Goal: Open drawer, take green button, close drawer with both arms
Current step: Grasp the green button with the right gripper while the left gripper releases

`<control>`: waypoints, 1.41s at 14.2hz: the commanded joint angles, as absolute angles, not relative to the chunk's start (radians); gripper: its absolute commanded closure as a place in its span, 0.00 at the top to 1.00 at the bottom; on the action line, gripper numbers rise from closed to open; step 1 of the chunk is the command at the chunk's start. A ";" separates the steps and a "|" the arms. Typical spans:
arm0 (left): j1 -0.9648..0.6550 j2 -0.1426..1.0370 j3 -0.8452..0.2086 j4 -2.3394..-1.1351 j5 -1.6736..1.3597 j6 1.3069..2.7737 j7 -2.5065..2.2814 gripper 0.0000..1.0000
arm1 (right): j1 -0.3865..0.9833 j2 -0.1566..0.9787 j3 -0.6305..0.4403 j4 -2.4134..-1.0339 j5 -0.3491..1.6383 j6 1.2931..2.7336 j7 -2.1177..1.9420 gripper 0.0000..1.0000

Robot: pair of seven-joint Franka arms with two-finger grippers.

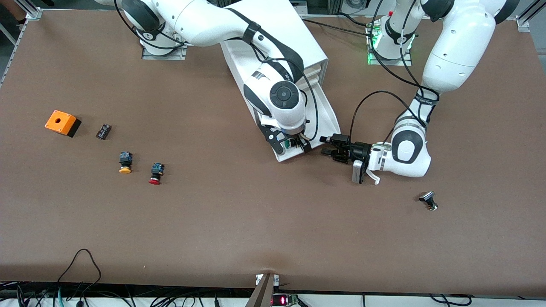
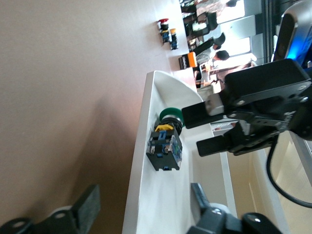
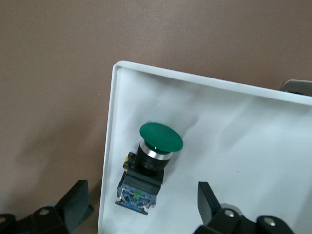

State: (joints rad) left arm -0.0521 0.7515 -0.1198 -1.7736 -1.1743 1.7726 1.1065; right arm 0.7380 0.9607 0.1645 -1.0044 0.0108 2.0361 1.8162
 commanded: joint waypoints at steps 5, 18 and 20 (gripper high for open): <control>-0.023 0.631 -0.115 -1.539 -0.700 1.629 0.562 1.00 | 0.755 1.019 0.158 -0.966 0.003 2.057 1.859 0.83; -0.081 0.545 -0.135 -1.307 -0.006 1.538 -0.090 1.00 | 0.741 0.939 0.164 -0.956 0.008 2.045 1.839 0.00; -0.092 0.541 -0.132 -1.301 0.017 1.545 -0.103 1.00 | 0.730 0.898 0.156 -0.956 0.009 2.025 1.755 0.00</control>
State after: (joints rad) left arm -0.0798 0.5637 -0.1333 -1.3058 -0.0264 1.5408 -0.0750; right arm 0.7423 0.9539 0.1623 -0.9491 0.0107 2.0601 1.8176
